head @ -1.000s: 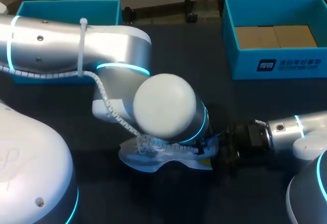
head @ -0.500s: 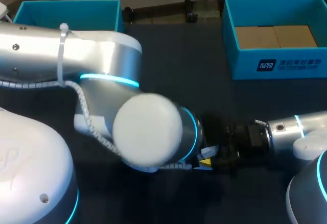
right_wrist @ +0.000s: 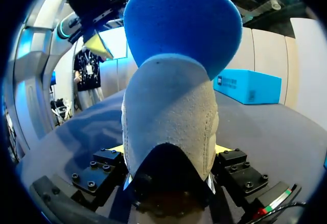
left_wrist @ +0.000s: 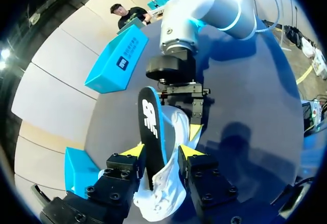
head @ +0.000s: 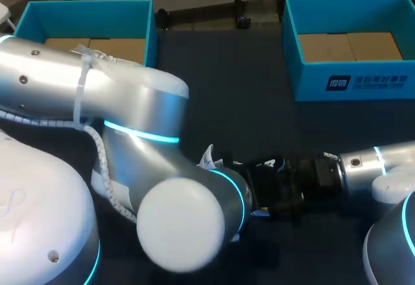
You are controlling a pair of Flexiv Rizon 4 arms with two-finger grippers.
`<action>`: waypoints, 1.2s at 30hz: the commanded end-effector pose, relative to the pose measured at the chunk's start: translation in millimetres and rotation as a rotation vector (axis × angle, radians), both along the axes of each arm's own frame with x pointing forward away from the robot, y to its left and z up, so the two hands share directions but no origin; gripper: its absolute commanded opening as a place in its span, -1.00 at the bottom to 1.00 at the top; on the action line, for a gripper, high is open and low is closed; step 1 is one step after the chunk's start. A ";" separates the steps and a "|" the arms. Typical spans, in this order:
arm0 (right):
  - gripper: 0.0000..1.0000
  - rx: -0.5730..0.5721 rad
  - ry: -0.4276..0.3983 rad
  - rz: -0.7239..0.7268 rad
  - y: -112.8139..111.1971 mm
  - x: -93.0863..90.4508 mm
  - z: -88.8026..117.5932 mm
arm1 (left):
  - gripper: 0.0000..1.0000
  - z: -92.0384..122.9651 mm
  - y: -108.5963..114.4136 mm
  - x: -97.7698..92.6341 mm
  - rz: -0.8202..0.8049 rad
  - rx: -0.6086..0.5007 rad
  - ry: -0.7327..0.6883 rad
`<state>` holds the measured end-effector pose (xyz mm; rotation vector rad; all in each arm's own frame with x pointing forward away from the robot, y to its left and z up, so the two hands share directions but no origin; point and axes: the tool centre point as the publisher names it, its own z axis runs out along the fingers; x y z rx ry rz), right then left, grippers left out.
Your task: Take the shoe out of the shoebox, open the shoe tongue, remove and reinsert the insole, then place the shoe into the shoebox
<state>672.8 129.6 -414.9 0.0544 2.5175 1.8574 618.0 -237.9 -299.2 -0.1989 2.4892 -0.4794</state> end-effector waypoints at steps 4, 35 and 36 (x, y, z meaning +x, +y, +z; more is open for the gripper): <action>-1.00 -0.004 0.000 -0.002 0.5 -1.2 0.8 | -0.15 -22.2 -13.1 -7.1 0.051 0.014 -0.099; -1.00 -0.004 0.000 -0.002 0.5 -1.2 0.8 | -0.73 -21.6 -11.0 20.4 0.151 0.000 -0.186; -1.00 -0.004 0.000 -0.002 0.5 -1.2 0.8 | -0.87 -21.1 -10.4 20.7 0.151 -0.005 -0.183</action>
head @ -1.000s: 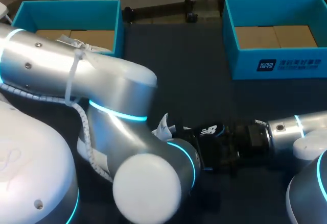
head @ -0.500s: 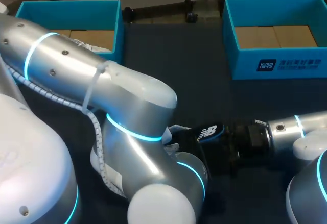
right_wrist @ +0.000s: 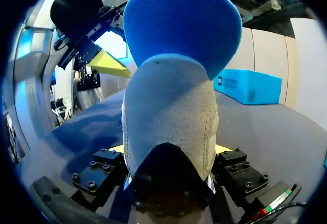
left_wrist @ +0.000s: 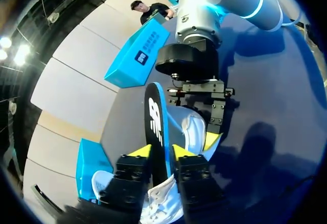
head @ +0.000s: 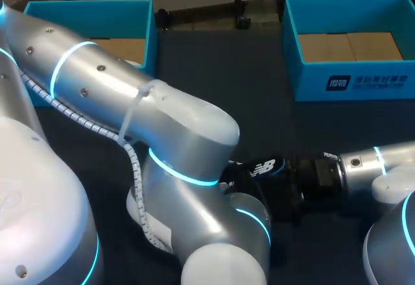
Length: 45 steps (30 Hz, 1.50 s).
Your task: Take the shoe out of the shoebox, open the shoe tongue, remove and reinsert the insole, then place the shoe into the shoebox
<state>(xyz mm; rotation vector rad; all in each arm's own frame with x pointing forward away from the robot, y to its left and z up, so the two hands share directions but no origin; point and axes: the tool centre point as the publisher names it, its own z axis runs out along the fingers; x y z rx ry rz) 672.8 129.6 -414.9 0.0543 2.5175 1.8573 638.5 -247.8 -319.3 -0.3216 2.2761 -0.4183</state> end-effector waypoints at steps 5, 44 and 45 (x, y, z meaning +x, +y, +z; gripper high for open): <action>-1.00 -0.004 0.000 -0.002 0.5 -1.2 0.8 | -1.00 0.1 2.4 -1.7 -0.004 -0.013 0.003; -1.00 -0.004 0.000 -0.002 0.5 -1.2 0.8 | -0.33 -19.1 3.5 21.9 -0.032 -0.057 0.010; -1.00 -0.004 0.000 -0.002 0.5 -1.2 0.8 | -0.33 -19.1 3.7 22.5 -0.033 -0.058 0.009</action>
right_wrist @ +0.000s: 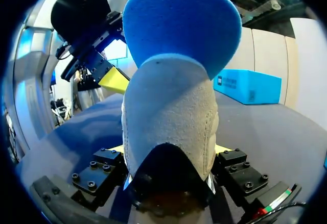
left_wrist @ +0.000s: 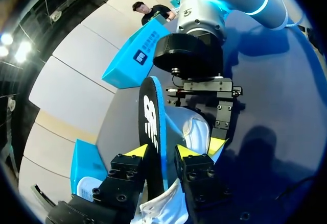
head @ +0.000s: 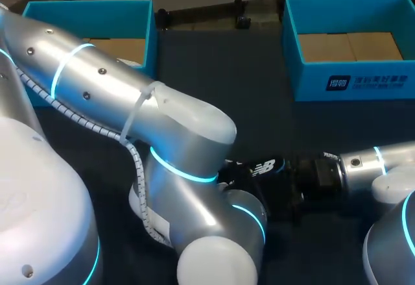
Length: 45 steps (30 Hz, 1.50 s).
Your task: Take the shoe out of the shoebox, open the shoe tongue, remove and reinsert the insole, then place the shoe into the shoebox
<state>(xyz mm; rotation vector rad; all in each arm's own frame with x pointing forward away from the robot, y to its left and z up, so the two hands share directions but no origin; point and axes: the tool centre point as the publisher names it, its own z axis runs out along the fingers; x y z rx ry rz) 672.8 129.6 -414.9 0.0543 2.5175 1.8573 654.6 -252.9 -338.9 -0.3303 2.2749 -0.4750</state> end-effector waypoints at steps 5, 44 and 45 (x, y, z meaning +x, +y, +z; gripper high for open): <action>-1.00 -0.004 0.000 -0.002 0.5 -1.2 0.8 | -0.36 0.5 9.3 11.5 -0.032 -0.035 0.006; -1.00 -0.004 0.000 -0.002 0.5 -1.2 0.8 | -1.00 -3.2 3.1 21.4 -0.145 -0.079 0.017; -1.00 -0.004 0.000 -0.002 0.5 -1.2 0.8 | -1.00 -0.7 2.0 20.2 -0.149 -0.085 0.021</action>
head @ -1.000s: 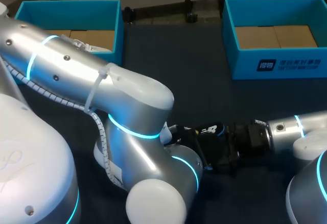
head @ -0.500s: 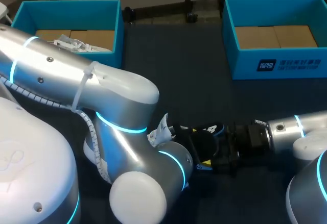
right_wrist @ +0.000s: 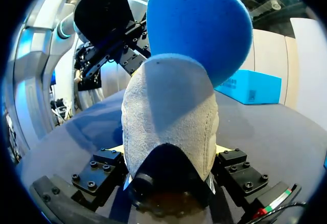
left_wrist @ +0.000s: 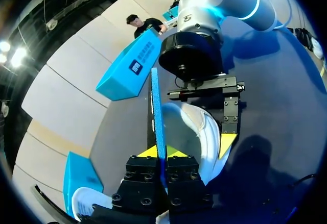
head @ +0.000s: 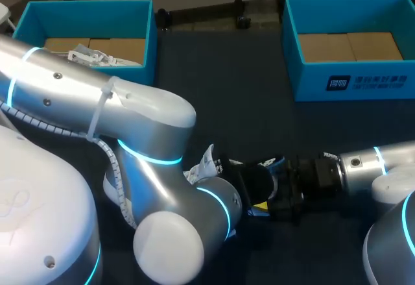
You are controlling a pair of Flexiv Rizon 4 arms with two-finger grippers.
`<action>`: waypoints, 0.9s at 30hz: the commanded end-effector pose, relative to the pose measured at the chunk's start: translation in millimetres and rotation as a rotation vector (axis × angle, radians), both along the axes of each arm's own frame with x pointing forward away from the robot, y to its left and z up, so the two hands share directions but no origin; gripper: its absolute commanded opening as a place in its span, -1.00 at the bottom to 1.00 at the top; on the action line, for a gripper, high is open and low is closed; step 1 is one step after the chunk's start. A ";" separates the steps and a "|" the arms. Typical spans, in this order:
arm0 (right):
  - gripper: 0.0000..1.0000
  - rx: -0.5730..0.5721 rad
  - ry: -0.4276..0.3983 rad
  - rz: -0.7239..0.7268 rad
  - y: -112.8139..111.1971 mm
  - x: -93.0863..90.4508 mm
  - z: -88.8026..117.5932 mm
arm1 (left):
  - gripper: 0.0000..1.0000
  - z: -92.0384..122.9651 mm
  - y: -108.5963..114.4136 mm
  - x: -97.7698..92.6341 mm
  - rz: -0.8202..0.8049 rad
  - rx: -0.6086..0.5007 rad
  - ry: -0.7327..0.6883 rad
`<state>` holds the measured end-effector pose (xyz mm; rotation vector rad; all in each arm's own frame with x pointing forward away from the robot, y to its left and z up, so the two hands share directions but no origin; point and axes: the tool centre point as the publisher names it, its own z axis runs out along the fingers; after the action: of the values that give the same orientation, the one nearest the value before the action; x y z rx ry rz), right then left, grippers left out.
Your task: Take the shoe out of the shoebox, open the shoe tongue, remove and reinsert the insole, then place the shoe into the shoebox
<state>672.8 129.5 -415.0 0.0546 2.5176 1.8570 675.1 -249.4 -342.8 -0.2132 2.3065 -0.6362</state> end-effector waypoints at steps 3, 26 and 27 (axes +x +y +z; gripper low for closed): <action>-1.00 -0.003 0.000 -0.001 0.6 -1.2 0.9 | -1.00 10.7 -4.5 -1.7 -0.015 -0.024 0.031; -1.00 -0.003 0.000 -0.001 0.6 -1.2 0.9 | -1.00 81.2 -60.6 4.9 -0.022 -0.052 0.227; -1.00 -0.003 0.000 -0.001 0.6 -1.2 0.9 | -1.00 87.9 -65.2 6.4 -0.027 -0.055 0.268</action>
<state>672.7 129.6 -414.9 0.0544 2.5176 1.8573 670.8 -302.7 -269.3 -0.3051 2.4639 -0.7462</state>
